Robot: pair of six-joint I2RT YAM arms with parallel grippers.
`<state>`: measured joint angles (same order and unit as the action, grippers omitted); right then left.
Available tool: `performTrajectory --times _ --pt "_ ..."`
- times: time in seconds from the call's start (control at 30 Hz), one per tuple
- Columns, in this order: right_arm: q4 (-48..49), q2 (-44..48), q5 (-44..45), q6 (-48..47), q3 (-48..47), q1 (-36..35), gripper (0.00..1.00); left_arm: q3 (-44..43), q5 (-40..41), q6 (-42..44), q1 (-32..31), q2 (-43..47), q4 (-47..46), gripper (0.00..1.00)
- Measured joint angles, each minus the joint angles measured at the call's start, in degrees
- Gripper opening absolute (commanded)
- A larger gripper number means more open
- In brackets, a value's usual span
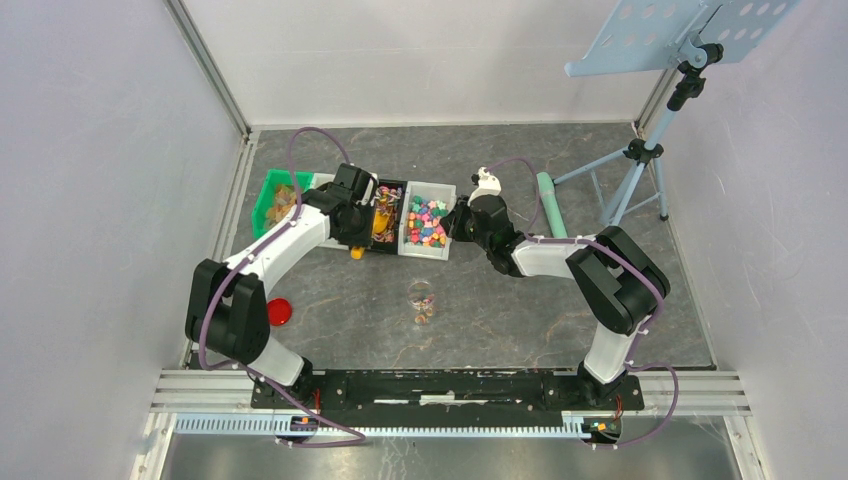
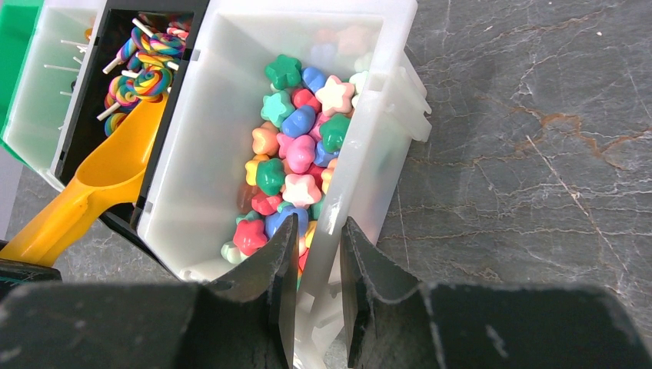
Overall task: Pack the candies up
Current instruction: Scoop the fake candies from the storage box.
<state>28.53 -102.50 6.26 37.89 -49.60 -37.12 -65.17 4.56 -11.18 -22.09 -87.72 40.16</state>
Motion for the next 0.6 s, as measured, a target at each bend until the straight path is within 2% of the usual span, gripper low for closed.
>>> performTrajectory --times 0.6 --pt "-0.11 0.00 0.37 0.00 0.00 -0.15 0.00 2.21 -0.17 0.20 0.59 2.69 -0.26 0.02"
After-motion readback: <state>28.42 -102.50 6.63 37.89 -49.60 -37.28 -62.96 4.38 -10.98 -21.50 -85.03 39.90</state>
